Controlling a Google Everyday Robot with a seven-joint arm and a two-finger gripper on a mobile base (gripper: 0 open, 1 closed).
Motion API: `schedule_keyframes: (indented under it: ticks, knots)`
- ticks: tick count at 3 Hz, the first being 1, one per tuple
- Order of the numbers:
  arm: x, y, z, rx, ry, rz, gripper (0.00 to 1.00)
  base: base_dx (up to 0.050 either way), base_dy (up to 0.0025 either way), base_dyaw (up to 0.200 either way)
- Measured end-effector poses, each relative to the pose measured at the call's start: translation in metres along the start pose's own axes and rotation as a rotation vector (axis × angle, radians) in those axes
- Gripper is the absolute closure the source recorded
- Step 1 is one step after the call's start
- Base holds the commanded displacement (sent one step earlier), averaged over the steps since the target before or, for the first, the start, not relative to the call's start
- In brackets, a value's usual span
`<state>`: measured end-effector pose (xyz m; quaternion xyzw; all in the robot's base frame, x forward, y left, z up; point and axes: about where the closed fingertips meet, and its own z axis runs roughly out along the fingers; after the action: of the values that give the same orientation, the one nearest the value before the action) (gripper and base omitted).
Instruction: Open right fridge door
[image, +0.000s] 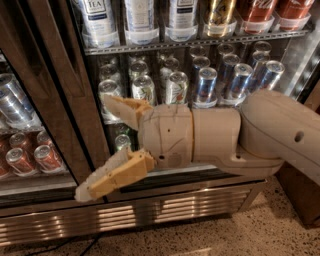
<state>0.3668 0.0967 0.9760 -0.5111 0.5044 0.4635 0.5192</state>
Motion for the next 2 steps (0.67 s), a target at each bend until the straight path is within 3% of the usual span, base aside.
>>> schedule_keyframes:
  ticks: [1, 2]
  knots:
    - [0.0239, 0.0134, 0.0027, -0.015, 0.028, 0.041, 0.0, 0.0, 0.0, 0.0]
    - [0.0238, 0.0133, 0.0027, -0.015, 0.028, 0.041, 0.0, 0.0, 0.0, 0.0]
